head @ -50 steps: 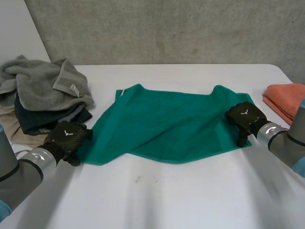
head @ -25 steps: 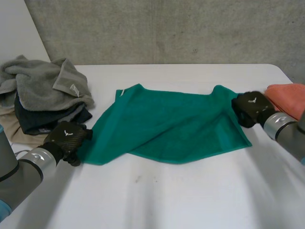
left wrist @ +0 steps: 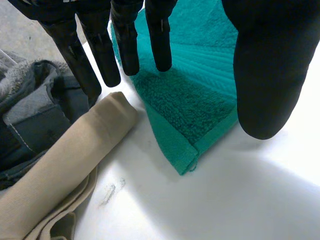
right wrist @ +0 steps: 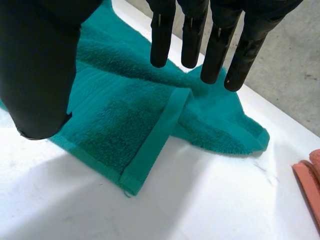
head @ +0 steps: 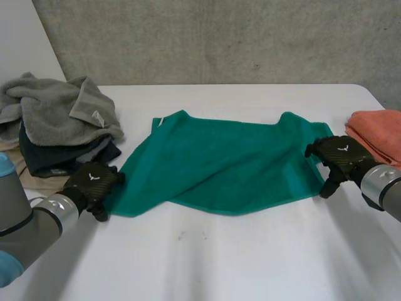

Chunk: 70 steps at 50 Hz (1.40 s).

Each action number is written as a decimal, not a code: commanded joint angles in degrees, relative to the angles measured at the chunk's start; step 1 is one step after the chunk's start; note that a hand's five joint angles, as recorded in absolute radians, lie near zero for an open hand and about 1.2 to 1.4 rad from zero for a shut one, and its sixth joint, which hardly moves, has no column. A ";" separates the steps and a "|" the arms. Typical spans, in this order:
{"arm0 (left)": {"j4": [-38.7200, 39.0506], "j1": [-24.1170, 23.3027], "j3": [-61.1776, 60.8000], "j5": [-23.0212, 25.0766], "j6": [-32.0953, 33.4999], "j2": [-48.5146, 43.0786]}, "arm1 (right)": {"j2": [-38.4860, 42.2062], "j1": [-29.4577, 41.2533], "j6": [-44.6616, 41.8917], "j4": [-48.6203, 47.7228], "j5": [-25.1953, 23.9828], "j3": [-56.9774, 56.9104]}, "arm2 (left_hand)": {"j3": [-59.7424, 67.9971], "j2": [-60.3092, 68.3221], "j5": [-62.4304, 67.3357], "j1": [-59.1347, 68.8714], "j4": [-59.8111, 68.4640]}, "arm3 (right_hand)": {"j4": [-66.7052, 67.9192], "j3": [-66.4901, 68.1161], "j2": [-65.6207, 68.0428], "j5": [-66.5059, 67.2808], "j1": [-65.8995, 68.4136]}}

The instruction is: Fold the laundry.

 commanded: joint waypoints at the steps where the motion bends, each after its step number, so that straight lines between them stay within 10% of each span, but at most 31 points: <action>1: 0.31 -0.44 2.80 -0.16 -0.02 -2.81 | 0.03 0.27 -0.52 -0.06 -0.05 0.05 | 7.99 8.11 8.74 7.97 8.61 | 1.34 0.97 0.71 1.23 2.15; 18: 0.84 -4.40 9.57 -1.21 -0.81 -5.27 | 0.03 0.09 -0.52 -0.06 -0.05 1.11 | 15.73 15.86 16.49 15.72 16.36 | 1.51 1.14 0.88 1.40 2.32; 32: 0.48 -6.86 14.32 -5.60 -1.51 -9.41 | -0.06 0.00 -0.52 0.12 0.91 1.37 | 54.91 55.03 55.66 54.90 55.54 | 1.51 1.14 0.88 1.40 2.32; 46: -2.32 -7.30 11.68 -10.09 -22.24 14.47 | -6.12 2.02 3.42 7.77 7.59 3.13 | 54.91 55.03 55.66 54.90 55.54 | -4.21 -4.58 -4.84 -4.32 -3.40; 55: -6.19 -9.32 13.17 -10.00 -25.68 26.62 | -7.45 13.44 21.61 6.63 12.77 3.74 | 54.91 55.03 55.66 54.90 55.54 | -6.55 -6.92 -7.18 -6.66 -5.74; 70: -6.98 -15.56 14.58 -10.62 -27.00 31.90 | 3.53 26.97 26.71 -8.84 17.60 0.86 | 54.91 55.03 55.66 54.90 55.54 | -7.07 -7.44 -7.70 -7.18 -6.26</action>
